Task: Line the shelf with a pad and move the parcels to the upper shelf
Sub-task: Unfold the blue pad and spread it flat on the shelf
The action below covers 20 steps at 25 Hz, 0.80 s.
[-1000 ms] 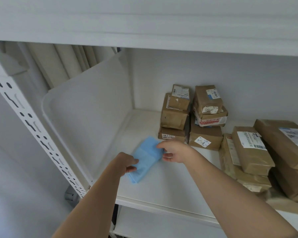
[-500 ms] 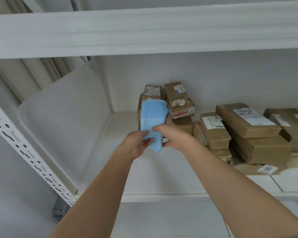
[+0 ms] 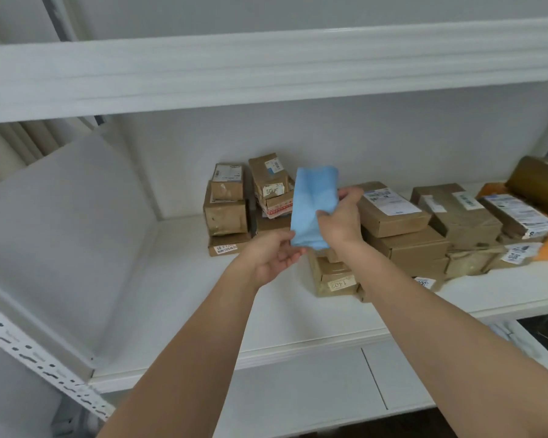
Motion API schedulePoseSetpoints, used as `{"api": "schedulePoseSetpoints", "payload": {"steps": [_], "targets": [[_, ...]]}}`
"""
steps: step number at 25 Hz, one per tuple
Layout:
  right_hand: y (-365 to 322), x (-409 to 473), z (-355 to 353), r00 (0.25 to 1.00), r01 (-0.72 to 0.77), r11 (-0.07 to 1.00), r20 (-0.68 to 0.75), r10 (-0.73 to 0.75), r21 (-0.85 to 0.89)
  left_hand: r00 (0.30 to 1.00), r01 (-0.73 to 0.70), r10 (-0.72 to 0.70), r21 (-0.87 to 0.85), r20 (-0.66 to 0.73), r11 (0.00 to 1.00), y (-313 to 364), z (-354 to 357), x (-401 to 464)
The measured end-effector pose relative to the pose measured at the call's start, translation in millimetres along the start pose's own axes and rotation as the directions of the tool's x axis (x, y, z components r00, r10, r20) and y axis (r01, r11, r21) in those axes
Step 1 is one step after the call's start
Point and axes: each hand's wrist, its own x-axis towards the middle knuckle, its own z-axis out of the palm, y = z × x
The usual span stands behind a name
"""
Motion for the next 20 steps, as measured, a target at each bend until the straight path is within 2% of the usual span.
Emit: {"api": "schedulePoseSetpoints", "payload": {"steps": [2, 4, 6, 8, 11, 17, 20], "targets": [[1.3, 10.6, -17.3, 0.995, 0.073, 0.991, -0.052, -0.080, -0.114, 0.998, -0.025, 0.026, -0.030, 0.053, 0.999, 2.4, 17.9, -1.8], [6.6, 21.3, -34.7, 0.993, 0.100, 0.978, -0.038, -0.108, -0.182, 0.995, -0.046, 0.047, -0.012, 0.088, 0.999, 1.0, 35.2, -1.6], [12.8, 28.7, -46.7, 0.998, 0.065, 0.971, 0.015, -0.063, -0.230, 0.995, -0.037, 0.037, -0.005, 0.090, 0.999, -2.7, 46.6, 0.9], [17.6, 29.4, -50.1, 0.996, 0.005, 0.925, 0.087, 0.030, -0.379, 0.995, -0.022, 0.022, 0.000, 0.098, 1.000, -8.6, 53.3, 0.6], [15.3, 20.7, -46.7, 0.996, -0.030, 0.815, 0.053, 0.074, -0.579, 0.997, -0.009, 0.007, 0.018, 0.081, 1.000, -14.6, 53.7, -4.5], [-3.4, 3.2, -23.1, 0.992, 0.123, 0.734, 0.083, -0.091, -0.667, 0.999, -0.031, 0.029, 0.047, 0.041, 0.998, -9.2, 28.6, -22.8], [-19.5, -9.0, -0.6, 0.981, 0.196, 0.762, 0.131, -0.145, -0.618, 0.999, -0.043, 0.045, 0.092, -0.016, 0.995, -2.0, 7.8, -35.8]]}}
